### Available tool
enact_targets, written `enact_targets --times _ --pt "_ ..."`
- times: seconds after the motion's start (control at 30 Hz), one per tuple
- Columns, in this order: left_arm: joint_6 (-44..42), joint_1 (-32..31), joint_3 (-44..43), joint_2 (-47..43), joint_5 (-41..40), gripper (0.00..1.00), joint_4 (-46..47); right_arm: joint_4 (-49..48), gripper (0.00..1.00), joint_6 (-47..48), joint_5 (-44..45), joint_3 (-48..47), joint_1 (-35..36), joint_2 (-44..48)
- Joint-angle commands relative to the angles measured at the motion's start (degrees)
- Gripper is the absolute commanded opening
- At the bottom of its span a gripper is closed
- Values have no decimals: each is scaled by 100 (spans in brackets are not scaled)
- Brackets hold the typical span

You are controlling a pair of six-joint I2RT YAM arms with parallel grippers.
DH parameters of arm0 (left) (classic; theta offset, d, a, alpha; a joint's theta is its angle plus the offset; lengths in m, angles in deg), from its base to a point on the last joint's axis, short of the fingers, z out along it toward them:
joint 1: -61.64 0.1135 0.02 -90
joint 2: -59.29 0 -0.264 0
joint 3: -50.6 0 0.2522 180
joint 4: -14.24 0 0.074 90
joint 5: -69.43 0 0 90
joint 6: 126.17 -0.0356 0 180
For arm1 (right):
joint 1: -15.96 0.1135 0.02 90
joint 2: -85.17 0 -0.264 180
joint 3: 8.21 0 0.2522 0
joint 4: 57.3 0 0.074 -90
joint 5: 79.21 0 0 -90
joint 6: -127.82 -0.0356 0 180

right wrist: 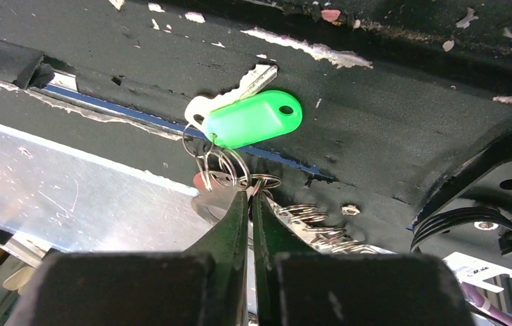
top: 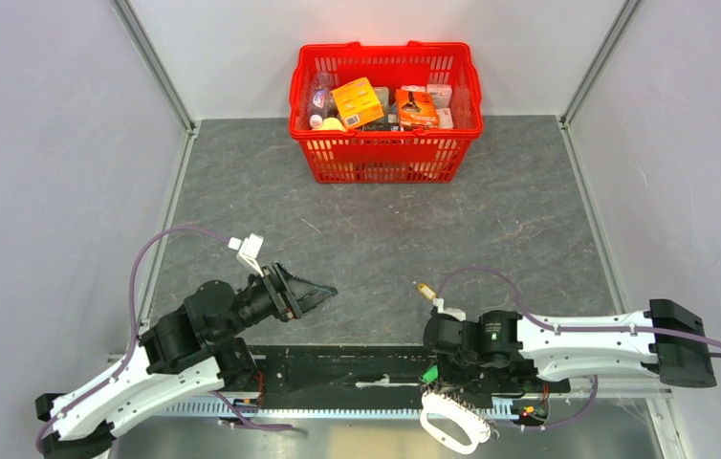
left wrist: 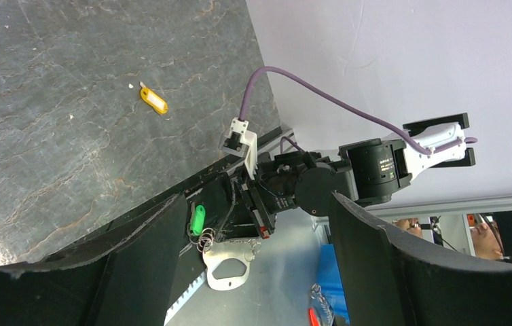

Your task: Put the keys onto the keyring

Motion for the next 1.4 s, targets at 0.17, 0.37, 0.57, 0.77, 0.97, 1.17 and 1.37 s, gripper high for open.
enact_targets --times 0.17,0.37,0.57,0.77,0.97,1.17,1.37 --pt "-138 -30 -71 55 25 83 121 518 0 435 389 -922 -4 -332" --pt "-189 -22 -189 217 84 83 140 1131 0 814 882 -2036 -5 -477" --pt "-246 -25 -341 308 144 83 121 1539 0 1025 1575 -2924 -12 -471" --pt "-272 -26 -345 216 184 83 153 1582 0 1099 2453 -3499 -11 -369" --pt "-307 -30 -308 203 243 82 300 1374 0 1405 3204 -4395 -25 -424" --pt "-351 -25 -192 37 269 81 506 982 0 1931 3812 -5285 -20 -759" --pt "-335 -30 27 -327 288 81 825 636 0 2503 4279 -6273 -29 -1139"
